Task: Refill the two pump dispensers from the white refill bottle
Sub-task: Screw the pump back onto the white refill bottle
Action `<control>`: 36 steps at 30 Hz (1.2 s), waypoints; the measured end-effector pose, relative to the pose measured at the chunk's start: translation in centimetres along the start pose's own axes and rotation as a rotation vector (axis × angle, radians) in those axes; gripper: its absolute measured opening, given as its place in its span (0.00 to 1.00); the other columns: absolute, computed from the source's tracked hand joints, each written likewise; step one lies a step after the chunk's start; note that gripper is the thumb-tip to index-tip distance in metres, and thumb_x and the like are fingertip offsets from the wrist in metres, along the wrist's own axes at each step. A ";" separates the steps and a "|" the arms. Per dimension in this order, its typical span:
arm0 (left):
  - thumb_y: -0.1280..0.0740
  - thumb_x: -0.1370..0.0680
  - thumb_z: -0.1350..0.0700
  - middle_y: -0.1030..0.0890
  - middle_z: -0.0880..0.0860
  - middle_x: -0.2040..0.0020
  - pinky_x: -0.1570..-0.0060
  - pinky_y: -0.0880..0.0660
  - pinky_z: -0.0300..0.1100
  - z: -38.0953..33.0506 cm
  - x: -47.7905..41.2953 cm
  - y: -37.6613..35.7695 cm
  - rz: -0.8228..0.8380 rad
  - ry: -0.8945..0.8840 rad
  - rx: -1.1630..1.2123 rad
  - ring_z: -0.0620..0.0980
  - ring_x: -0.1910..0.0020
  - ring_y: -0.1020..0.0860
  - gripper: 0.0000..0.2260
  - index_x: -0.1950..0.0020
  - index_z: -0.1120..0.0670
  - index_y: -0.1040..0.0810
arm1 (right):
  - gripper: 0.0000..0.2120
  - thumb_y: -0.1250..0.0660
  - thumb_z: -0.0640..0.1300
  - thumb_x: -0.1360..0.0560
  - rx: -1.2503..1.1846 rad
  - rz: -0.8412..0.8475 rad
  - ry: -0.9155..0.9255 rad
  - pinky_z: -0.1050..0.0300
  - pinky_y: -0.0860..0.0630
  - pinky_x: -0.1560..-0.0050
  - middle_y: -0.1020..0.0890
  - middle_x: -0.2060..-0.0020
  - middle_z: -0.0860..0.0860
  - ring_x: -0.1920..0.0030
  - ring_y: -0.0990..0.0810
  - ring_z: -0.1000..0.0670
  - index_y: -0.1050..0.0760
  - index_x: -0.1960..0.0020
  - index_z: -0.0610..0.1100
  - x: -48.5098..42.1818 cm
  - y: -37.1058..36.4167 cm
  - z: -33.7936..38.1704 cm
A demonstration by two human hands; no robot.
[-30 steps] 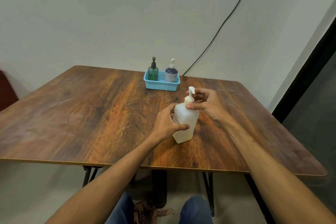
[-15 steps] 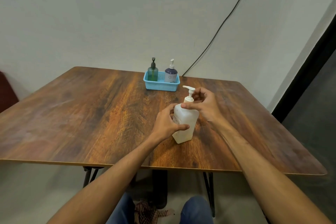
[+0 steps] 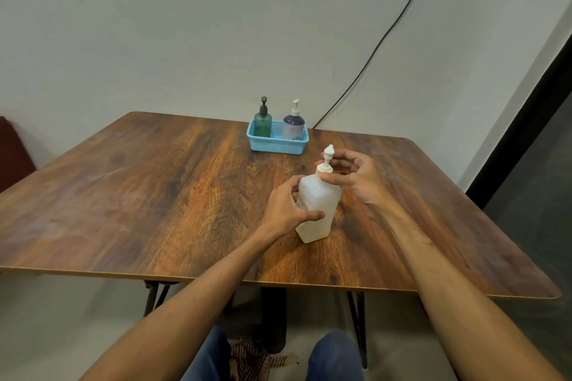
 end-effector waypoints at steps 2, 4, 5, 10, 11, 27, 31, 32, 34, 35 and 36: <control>0.18 0.35 0.51 0.22 0.50 0.34 0.39 0.24 0.45 0.1 -0.1 0.0 0.005 0.003 -0.001 0.47 0.38 0.24 0.36 0.30 0.52 0.27 | 0.21 0.19 0.35 0.36 0.038 -0.034 0.003 0.52 0.19 0.45 0.15 0.49 0.47 0.47 0.16 0.48 0.19 0.44 0.41 -0.1 0.0 0.1; 0.18 0.35 0.51 0.22 0.50 0.33 0.38 0.23 0.47 0.0 -0.1 -0.1 0.010 0.008 -0.003 0.49 0.37 0.24 0.37 0.29 0.52 0.28 | 0.23 0.17 0.38 0.38 0.083 -0.057 0.019 0.53 0.18 0.49 0.16 0.51 0.45 0.48 0.17 0.46 0.20 0.46 0.41 -0.3 -0.6 0.3; 0.18 0.35 0.51 0.22 0.51 0.33 0.38 0.23 0.47 0.0 -0.1 0.0 0.009 0.009 -0.004 0.49 0.36 0.24 0.37 0.29 0.52 0.28 | 0.24 0.17 0.40 0.39 0.100 -0.052 0.031 0.53 0.18 0.50 0.16 0.51 0.44 0.49 0.17 0.46 0.20 0.46 0.41 -0.4 -0.9 0.4; 0.17 0.35 0.51 0.22 0.50 0.34 0.37 0.24 0.48 0.0 -0.1 0.0 0.000 0.013 -0.007 0.48 0.37 0.24 0.36 0.30 0.51 0.27 | 0.23 0.21 0.32 0.35 -0.060 0.042 -0.017 0.51 0.19 0.43 0.14 0.48 0.45 0.46 0.16 0.48 0.20 0.41 0.42 -0.2 -0.4 0.3; 0.17 0.35 0.51 0.21 0.50 0.34 0.37 0.24 0.47 0.1 -0.1 0.0 0.003 0.011 -0.009 0.48 0.37 0.24 0.36 0.30 0.51 0.27 | 0.22 0.21 0.32 0.35 -0.054 0.030 -0.023 0.50 0.19 0.43 0.14 0.49 0.46 0.46 0.16 0.47 0.20 0.42 0.42 -0.1 -0.4 0.1; 0.18 0.35 0.52 0.21 0.49 0.35 0.39 0.24 0.44 -0.2 0.0 0.1 0.012 0.001 -0.003 0.46 0.39 0.24 0.35 0.31 0.50 0.27 | 0.28 0.17 0.39 0.39 0.117 0.002 0.071 0.57 0.19 0.50 0.16 0.50 0.47 0.50 0.17 0.50 0.20 0.41 0.44 -0.6 -0.8 0.3; 0.18 0.35 0.51 0.21 0.49 0.35 0.38 0.24 0.46 -0.2 0.0 0.1 0.005 -0.002 -0.013 0.47 0.38 0.24 0.35 0.31 0.51 0.27 | 0.22 0.22 0.34 0.33 0.063 0.056 0.044 0.52 0.19 0.42 0.14 0.48 0.47 0.46 0.16 0.49 0.20 0.40 0.40 -0.3 -0.2 0.3; 0.18 0.35 0.51 0.21 0.50 0.35 0.37 0.23 0.47 -0.1 0.0 0.1 0.005 0.000 -0.013 0.48 0.37 0.24 0.35 0.31 0.51 0.27 | 0.20 0.21 0.35 0.33 0.082 0.029 0.043 0.51 0.18 0.44 0.14 0.49 0.47 0.47 0.16 0.48 0.19 0.42 0.40 -0.2 -0.3 0.3; 0.18 0.35 0.51 0.21 0.50 0.34 0.38 0.23 0.48 -0.1 -0.1 0.0 0.010 0.004 -0.015 0.49 0.37 0.23 0.36 0.30 0.50 0.28 | 0.18 0.19 0.39 0.36 0.142 -0.023 0.059 0.52 0.18 0.48 0.15 0.52 0.48 0.50 0.17 0.47 0.18 0.47 0.43 -0.2 -0.7 0.1; 0.18 0.34 0.50 0.22 0.50 0.34 0.38 0.23 0.48 0.0 -0.1 0.0 0.010 0.006 -0.016 0.49 0.37 0.23 0.36 0.30 0.50 0.28 | 0.18 0.18 0.41 0.37 0.165 -0.024 0.062 0.53 0.18 0.50 0.15 0.53 0.49 0.51 0.17 0.48 0.18 0.48 0.45 -0.2 -1.0 0.1; 0.18 0.34 0.50 0.22 0.50 0.33 0.38 0.23 0.48 0.0 -0.1 0.0 0.011 0.007 -0.013 0.48 0.37 0.24 0.36 0.30 0.50 0.28 | 0.19 0.18 0.42 0.36 0.176 -0.014 0.060 0.56 0.19 0.51 0.15 0.52 0.50 0.51 0.17 0.50 0.18 0.47 0.47 -0.2 -1.2 0.2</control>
Point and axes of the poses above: each hand's wrist, its own x-axis away from the middle knuckle, its own y-axis out of the back of the hand, z = x × y, the point moved 6 cm from there along -x, towards the middle knuckle
